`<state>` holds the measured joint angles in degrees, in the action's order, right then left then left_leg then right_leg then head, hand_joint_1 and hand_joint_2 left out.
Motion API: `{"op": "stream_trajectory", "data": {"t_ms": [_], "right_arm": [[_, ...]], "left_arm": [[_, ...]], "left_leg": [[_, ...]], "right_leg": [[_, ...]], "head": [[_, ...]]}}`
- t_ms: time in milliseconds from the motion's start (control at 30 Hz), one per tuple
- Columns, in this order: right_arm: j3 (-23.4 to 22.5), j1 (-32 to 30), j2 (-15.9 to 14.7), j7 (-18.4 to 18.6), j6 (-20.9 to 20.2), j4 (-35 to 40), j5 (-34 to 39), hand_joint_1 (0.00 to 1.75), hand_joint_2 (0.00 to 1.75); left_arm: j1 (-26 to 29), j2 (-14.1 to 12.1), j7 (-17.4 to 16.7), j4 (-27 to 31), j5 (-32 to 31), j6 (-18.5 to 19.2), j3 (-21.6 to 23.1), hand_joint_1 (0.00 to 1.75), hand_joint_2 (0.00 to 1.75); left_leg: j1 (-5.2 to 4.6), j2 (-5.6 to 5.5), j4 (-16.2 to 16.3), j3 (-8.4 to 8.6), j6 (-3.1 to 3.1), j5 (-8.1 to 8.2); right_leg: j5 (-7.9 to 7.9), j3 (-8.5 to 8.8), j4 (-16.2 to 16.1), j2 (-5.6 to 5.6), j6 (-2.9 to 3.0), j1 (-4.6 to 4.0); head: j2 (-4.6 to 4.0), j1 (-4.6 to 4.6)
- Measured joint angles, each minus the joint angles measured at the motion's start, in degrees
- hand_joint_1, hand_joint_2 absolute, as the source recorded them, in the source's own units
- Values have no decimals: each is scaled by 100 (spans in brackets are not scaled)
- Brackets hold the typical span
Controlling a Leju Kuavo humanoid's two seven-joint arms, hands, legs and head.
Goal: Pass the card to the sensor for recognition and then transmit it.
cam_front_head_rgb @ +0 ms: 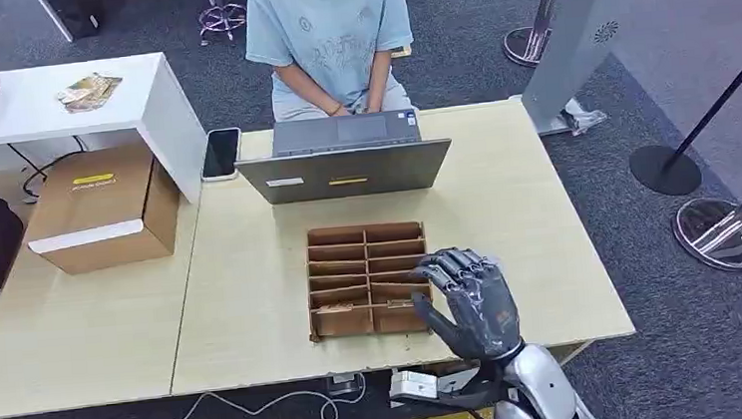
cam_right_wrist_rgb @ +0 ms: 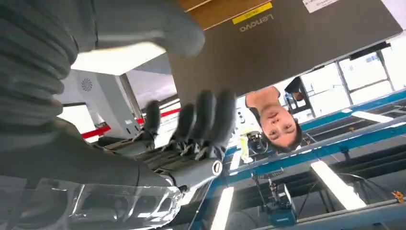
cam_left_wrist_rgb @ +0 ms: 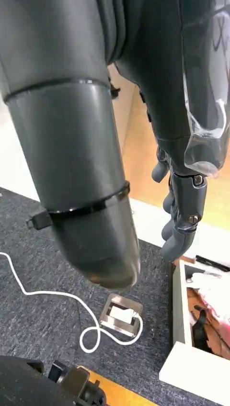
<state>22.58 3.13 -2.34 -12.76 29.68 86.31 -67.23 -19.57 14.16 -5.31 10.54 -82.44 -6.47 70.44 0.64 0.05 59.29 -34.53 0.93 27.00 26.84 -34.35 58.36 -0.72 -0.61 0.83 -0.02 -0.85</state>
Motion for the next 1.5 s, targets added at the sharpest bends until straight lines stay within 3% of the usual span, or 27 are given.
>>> {"op": "stream_trajectory", "data": {"t_ms": [67, 300, 467, 633, 800, 933, 1000, 1167, 1500], "right_arm": [[-40, -19, 44, -33, -40, 2, -20, 19, 175], [-57, -21, 101, -46, -118, 2, -120, 17, 175], [-61, -21, 155, 22, -267, -17, -258, 33, 175], [-26, -25, 208, 24, -457, -103, -348, 33, 175], [142, -17, 271, 78, -536, -323, -522, 54, 175], [214, 3, 308, 140, -531, -428, -588, 58, 175], [256, 33, 319, 197, -531, -479, -641, 72, 175], [264, 37, 330, 267, -531, -520, -704, 52, 175], [264, 17, 330, 457, -536, -520, -971, 51, 175]], "left_arm": [[0, 0, 2, 0, 2, 0, 0, 0, 0], [0, 0, 2, 0, 2, 0, 0, 0, 0], [0, 0, 2, 0, 0, 0, 0, 0, 0], [0, 0, 2, 0, -22, -2, 0, 0, 0], [1, 2, 2, 0, -37, -2, 2, 0, 0], [1, 2, 2, 0, -37, 0, 4, 0, 0], [0, 7, 2, 0, -50, 0, 11, 0, 0], [0, 7, 9, 0, -96, 0, 13, 0, 0], [-1, 7, 79, 0, -149, 0, 20, 0, 0]], "left_leg": [[0, 0, 0, 0, 0, 0], [1, 0, 0, 0, 0, 0], [1, 0, 0, 0, 0, 0], [0, 0, 0, -1, 0, 0], [1, 0, 0, -1, 0, 0], [1, 0, -1, -1, 0, 0], [1, 1, -1, -1, 0, 0], [0, 0, -1, -1, 0, 0], [1, 0, -1, -1, 0, 0]], "right_leg": [[0, 0, 0, 0, 0, 0], [0, -1, 0, 1, 0, -1], [0, -1, 0, 0, 0, -1], [0, 0, 0, 0, 0, 0], [0, 0, 1, 0, 0, -1], [0, 0, 1, 0, 0, -1], [0, -1, 1, 2, 0, -1], [0, 0, 1, 1, 0, 0], [0, -1, 0, 0, 0, -1]], "head": [[0, 0], [0, 0], [0, 0], [0, 0], [0, 0], [0, 0], [0, 0], [0, 0], [0, 0]]}}
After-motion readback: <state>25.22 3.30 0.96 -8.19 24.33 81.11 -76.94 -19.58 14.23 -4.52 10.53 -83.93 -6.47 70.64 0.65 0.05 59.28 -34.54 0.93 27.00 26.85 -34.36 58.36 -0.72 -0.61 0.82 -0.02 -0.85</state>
